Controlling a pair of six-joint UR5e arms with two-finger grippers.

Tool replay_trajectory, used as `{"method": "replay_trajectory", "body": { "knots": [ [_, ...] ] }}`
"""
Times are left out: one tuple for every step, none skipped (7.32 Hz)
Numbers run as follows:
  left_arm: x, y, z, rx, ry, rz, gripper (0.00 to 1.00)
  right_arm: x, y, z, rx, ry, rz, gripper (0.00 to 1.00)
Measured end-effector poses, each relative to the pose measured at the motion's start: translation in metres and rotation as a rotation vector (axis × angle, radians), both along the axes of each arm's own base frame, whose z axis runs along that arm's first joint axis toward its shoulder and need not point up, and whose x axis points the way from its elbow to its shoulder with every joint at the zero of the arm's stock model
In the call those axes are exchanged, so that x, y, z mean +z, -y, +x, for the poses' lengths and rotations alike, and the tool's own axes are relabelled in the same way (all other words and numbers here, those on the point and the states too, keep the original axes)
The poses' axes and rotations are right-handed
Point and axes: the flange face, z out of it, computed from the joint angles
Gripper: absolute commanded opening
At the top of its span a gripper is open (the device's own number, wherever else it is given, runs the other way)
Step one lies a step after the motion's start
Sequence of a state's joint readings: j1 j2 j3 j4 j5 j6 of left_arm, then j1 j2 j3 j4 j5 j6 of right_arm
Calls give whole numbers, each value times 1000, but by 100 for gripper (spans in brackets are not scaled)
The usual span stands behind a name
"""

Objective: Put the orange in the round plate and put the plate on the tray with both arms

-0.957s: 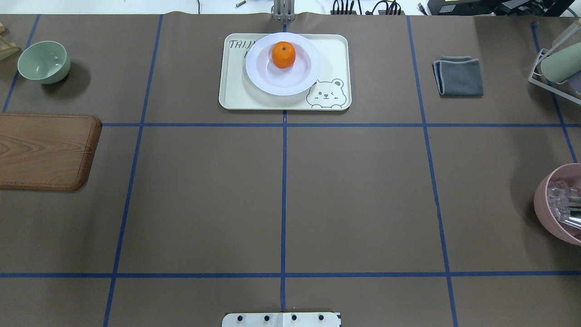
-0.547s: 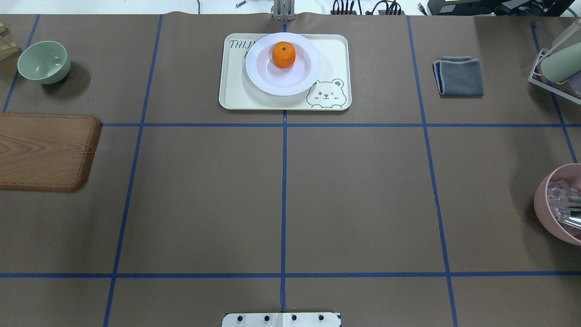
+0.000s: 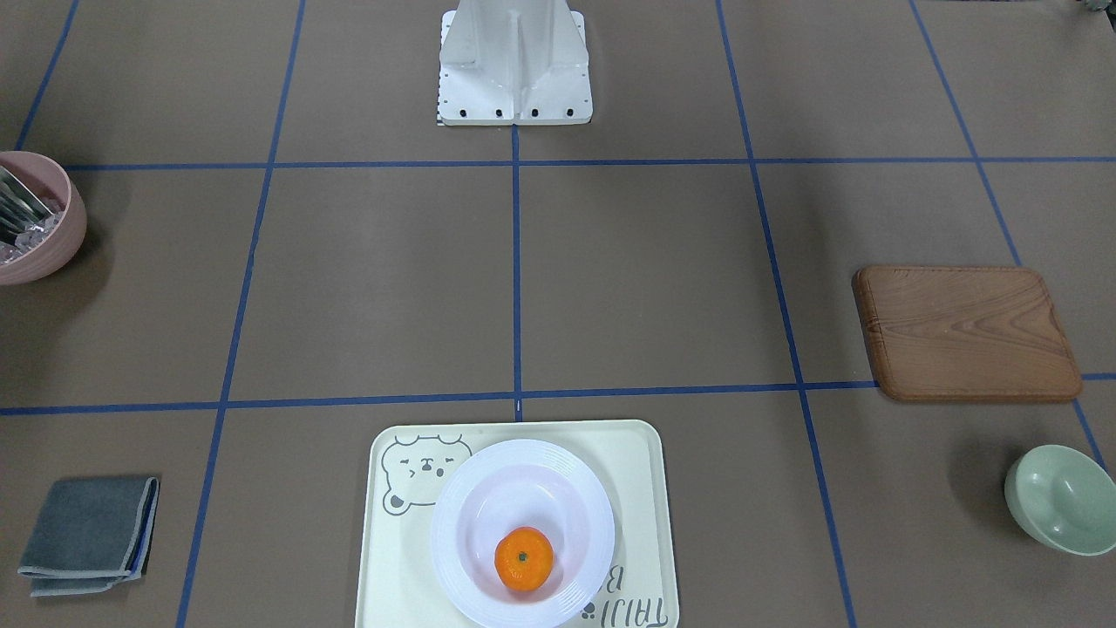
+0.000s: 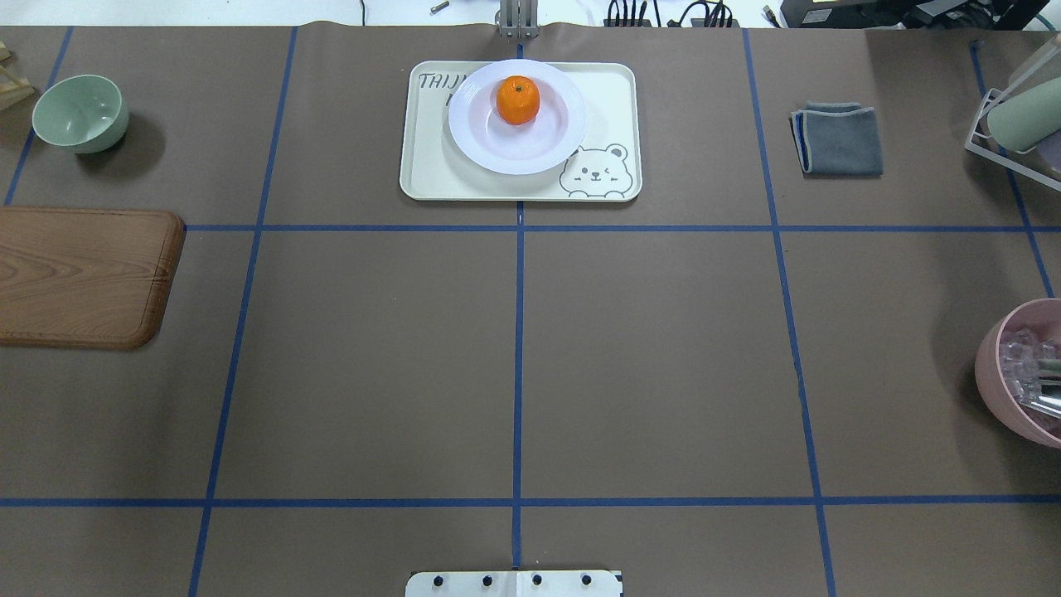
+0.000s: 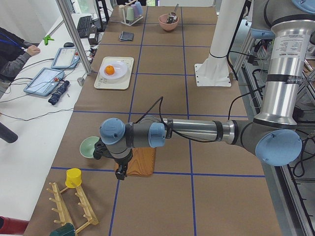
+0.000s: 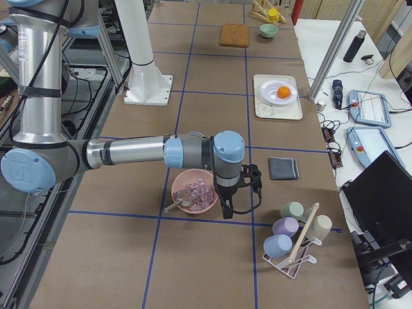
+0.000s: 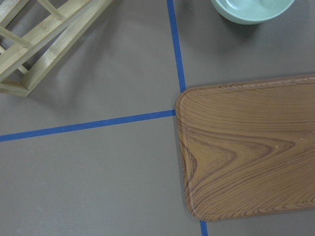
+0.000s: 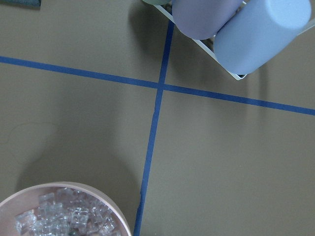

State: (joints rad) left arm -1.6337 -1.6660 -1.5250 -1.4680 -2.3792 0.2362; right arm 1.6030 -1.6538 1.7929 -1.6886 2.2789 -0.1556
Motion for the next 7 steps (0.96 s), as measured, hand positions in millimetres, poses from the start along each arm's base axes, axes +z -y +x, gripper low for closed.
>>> {"method": "replay_trajectory", "body": {
  "knots": [
    [0,0,0,0,0,-1,98,0,0,0,0,0,-1,100],
    [1,0,0,0,0,-2,98,1,0,0,0,0,-1,100],
    [2,-2,0,0,1,-5,98,1,0,0,0,1,-1,100],
    [4,-4,0,0,1,-8,98,0,0,0,0,2,0,100],
    [5,-5,0,0,0,-10,98,0,1,0,0,3,1,100],
    [5,-5,0,0,1,-10,98,-1,1,0,0,3,2,100],
    [5,-6,0,0,1,-11,98,-2,2,0,0,3,4,100]
  ]
}}
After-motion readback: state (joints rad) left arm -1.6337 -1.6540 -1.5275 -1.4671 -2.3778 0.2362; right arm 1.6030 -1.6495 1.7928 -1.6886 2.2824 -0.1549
